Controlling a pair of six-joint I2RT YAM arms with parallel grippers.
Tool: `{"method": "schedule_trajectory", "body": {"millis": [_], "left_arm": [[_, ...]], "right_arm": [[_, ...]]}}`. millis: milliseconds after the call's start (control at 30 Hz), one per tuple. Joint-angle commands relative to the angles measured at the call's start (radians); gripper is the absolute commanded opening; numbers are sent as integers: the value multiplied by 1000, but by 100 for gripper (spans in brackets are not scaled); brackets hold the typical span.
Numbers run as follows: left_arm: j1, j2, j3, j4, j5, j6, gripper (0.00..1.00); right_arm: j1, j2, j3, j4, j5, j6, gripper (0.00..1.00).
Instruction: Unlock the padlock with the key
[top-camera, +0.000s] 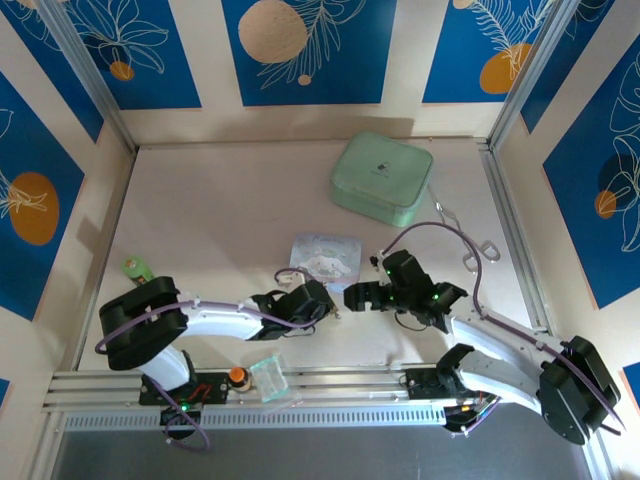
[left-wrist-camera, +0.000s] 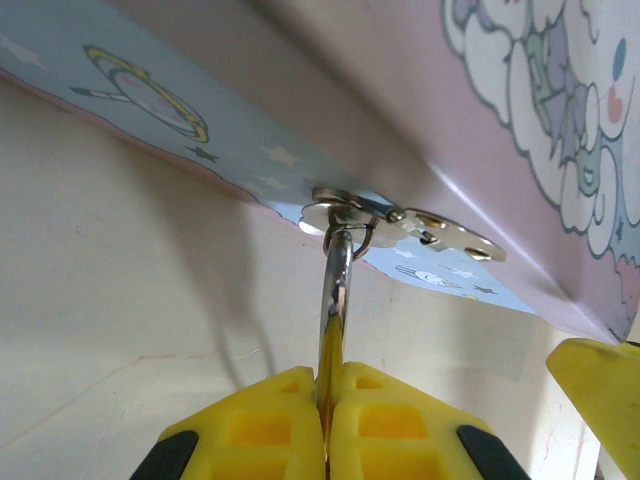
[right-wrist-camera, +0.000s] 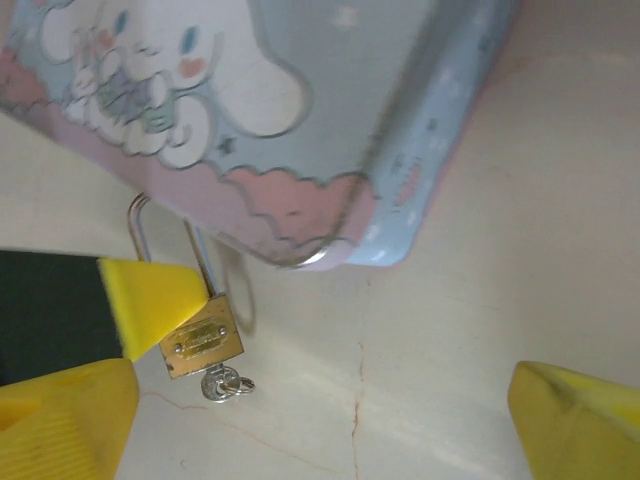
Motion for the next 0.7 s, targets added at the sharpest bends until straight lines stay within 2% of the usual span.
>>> {"method": "schedule_trajectory", "body": {"millis": [0,67,133,400,667], "left_arm": [[9,-27,23,-102,2,27,0],[11,-32,17,-95,5,28,0],[16,-41,1,-76,7,31,0],[42,-82,-19,-73,41,60,0],[50,-85,-20,-57,76,57,0]], "right_arm": [[67,-14,-42,74,117,-95,92],[100,-6,-52,95,126,-100,91],[127,4,-55,117,125,-140,77],[181,65,-128,315,46,-144,59],[307,184,-129,434,153,-225,45]]}}
